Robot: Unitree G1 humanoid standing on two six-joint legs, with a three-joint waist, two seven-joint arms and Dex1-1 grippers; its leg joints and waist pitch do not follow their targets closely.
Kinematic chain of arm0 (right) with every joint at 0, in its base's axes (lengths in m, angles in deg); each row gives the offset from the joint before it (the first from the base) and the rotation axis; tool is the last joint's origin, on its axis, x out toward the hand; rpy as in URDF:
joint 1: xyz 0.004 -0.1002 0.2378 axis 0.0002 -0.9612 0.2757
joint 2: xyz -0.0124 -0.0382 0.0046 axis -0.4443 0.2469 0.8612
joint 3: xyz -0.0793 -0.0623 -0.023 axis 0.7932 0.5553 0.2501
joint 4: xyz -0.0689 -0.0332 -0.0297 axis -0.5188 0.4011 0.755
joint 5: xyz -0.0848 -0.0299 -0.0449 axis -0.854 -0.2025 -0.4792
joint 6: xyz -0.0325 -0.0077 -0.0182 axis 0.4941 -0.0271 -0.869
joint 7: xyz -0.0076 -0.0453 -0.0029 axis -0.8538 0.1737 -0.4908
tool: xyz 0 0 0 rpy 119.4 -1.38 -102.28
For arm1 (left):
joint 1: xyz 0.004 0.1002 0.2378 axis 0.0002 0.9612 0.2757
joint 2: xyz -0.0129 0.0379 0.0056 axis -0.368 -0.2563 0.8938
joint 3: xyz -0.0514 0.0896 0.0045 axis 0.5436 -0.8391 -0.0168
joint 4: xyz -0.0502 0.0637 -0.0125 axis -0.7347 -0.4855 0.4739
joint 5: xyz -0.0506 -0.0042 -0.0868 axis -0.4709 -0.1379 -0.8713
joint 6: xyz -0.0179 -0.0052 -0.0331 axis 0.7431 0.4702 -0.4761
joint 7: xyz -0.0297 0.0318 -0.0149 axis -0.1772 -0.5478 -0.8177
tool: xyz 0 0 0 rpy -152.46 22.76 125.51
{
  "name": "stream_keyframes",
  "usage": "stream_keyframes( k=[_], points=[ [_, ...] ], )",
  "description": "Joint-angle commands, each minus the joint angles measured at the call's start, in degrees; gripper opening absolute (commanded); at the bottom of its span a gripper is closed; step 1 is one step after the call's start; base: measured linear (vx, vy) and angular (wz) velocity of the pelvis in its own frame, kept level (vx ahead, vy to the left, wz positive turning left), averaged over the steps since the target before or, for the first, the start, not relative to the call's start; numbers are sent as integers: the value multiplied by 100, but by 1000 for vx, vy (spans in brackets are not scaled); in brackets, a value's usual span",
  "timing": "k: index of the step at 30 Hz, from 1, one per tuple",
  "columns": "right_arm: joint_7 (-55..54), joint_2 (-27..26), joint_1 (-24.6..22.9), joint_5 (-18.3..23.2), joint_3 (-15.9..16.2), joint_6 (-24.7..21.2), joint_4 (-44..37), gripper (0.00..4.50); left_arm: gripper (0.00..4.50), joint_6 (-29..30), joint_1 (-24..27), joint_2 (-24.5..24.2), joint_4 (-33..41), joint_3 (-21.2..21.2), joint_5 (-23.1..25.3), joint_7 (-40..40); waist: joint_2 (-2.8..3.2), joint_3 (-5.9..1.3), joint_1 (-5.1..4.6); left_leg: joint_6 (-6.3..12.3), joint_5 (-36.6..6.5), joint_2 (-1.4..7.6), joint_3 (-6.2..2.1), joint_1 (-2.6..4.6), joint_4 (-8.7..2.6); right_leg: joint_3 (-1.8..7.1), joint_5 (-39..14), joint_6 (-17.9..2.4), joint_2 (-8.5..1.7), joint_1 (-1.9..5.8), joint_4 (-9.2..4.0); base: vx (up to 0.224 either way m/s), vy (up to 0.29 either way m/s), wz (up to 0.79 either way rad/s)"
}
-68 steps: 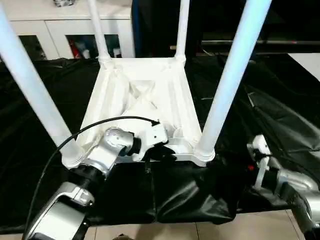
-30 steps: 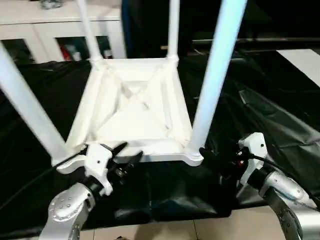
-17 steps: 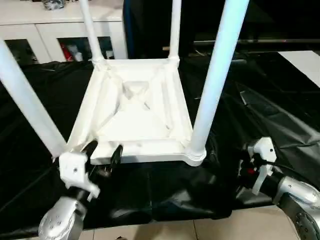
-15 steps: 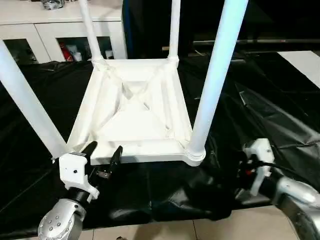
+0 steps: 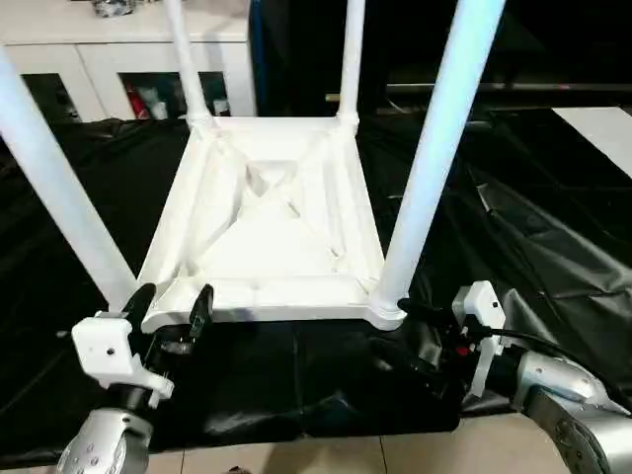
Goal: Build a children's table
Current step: Rotate leg to tighten
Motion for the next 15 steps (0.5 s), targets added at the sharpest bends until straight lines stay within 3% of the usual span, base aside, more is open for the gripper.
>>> stream_keyframes(
  k=[1, 5, 7, 9, 11, 13, 14, 15],
  points=[
    [-72, -86, 148, 72, 17, 37, -74, 450, 445, -589, -70, 43, -771, 398, -111, -2, -46, -191, 19, 123, -2315, 140, -78, 4, -431, 174, -2976, -143, -194, 134, -610, 0, 0, 0],
    [-85, -178, 179, 29, 115, 83, -24, 450, 445, -1332, -587, -246, -2589, 1234, -557, -169, -30, -191, 4, 67, -2432, 76, -84, 60, -404, 134, -3424, 120, -184, 93, -689, 0, 0, 0],
    [-99, -183, 176, -6, 152, 76, 15, 450, 445, -1364, -653, -342, -2762, 1299, -566, -181, -10, -198, -2, -15, -2571, 123, -135, 60, -440, 124, -3365, 96, -205, 116, -649, 0, 0, 0],
    [-110, -183, 177, -14, 162, 59, 34, 450, 445, -1397, -647, -380, -2789, 1267, -547, -185, 7, -187, 8, -68, -2810, 167, -149, 100, -459, 131, -3308, -13, -210, 86, -643, 0, 0, 0],
    [-241, -228, 184, -130, 132, 140, 164, 450, 445, -1159, -527, -564, -2478, 810, -131, -216, 32, -175, 22, -136, -3094, 203, -167, 135, -488, 145, -3198, -134, -215, 67, -627, 0, 0, 0],
    [-362, -273, 195, -208, 111, 163, 242, 450, 445, -1115, -538, -579, -2387, 611, 38, -265, 28, -156, 28, -171, -3265, 212, -164, 176, -495, 148, -3267, -160, -215, 42, -643, 0, 0, 0],
    [-463, -321, 186, -267, 93, 201, 310, 450, 445, -1312, -630, -620, -2497, 465, 269, -333, 26, -140, 22, -189, -3422, 188, -155, 229, -478, 124, -3447, -149, -211, 21, -701, 0, 0, 0],
    [-463, -321, 186, -267, 93, 201, 310, 450, 445, -1312, -630, -620, -2497, 465, 269, -333, 18, -137, 16, -186, -3452, 178, -168, 240, -479, 103, -3573, -107, -230, 39, -719, 0, 0, 0]
  ],
)
